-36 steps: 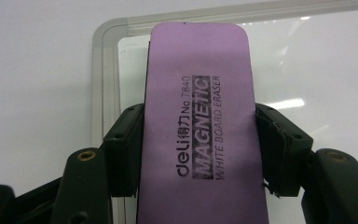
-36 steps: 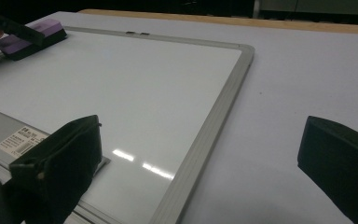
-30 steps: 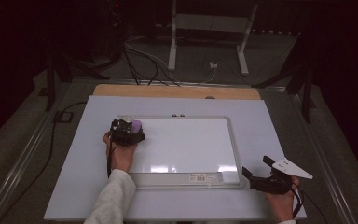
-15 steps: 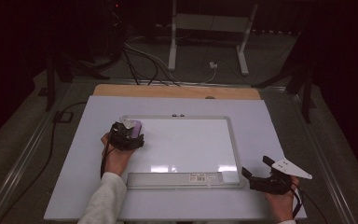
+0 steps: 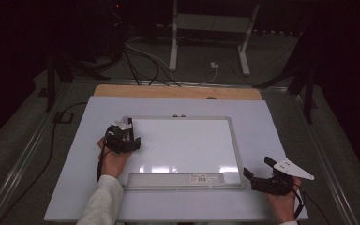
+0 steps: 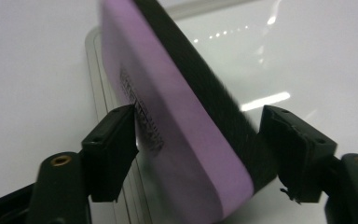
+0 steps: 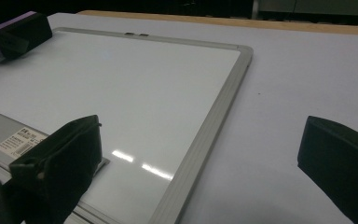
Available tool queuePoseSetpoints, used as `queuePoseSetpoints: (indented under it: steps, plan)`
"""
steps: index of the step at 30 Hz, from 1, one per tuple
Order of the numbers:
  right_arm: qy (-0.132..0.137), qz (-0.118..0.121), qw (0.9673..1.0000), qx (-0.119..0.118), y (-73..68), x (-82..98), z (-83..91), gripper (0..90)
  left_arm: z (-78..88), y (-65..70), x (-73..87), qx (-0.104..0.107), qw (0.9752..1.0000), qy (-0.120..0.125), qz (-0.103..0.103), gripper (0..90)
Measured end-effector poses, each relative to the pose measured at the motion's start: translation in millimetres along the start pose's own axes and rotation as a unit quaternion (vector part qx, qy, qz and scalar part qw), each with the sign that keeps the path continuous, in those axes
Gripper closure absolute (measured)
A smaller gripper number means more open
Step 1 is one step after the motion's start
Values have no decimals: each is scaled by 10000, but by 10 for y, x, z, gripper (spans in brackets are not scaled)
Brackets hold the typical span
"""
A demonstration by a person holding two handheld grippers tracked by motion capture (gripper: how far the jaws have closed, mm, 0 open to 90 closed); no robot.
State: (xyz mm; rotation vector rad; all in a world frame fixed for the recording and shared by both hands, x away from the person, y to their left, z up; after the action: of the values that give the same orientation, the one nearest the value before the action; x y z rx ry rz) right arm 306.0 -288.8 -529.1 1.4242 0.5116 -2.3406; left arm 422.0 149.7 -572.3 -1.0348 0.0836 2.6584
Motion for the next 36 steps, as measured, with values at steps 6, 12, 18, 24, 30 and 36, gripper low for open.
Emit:
queuePoseSetpoints:
  steps: [6, 12, 18, 24, 30, 36]
  plan:
    - [-3, -18, 10000, 3, 1, 2, -3, 1, 10, -6, 22, -159, 9998, -49, 70, 426]
    - [4, 0, 10000, -6, -1, -2, 0, 1, 1, -74, 8, -348, 9991, -37, 254, 521]
    - [-3, -10, 10000, -7, 0, 0, -3, 1, -24, -181, -15, -515, 9968, -6, 610, 624]
    - [-6, -6, 10000, -16, -1, 2, -12, 1, -58, -178, -49, -679, 9946, 0, 783, 636]
    - [-7, 5, 10000, -24, -5, 1, -12, 1, -88, -159, -82, -784, 9929, -24, 891, 632]
    - [-4, 12, 10000, -31, -11, 0, -14, 0, -103, -170, -83, -578, 9939, 33, 942, 611]
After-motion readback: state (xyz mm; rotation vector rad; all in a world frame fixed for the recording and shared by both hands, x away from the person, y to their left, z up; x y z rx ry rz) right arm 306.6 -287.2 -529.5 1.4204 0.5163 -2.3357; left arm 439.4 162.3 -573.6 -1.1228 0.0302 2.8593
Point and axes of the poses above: each handheld gripper's, and its own axes: z roughly backward along the jaws, x roughly out of its underside, y roughly to its right, the point moved 9 cm from there along -z, roughly forward along the jaws, and after that the axes turned 2 degrees about -x, right-handed, at the moved point
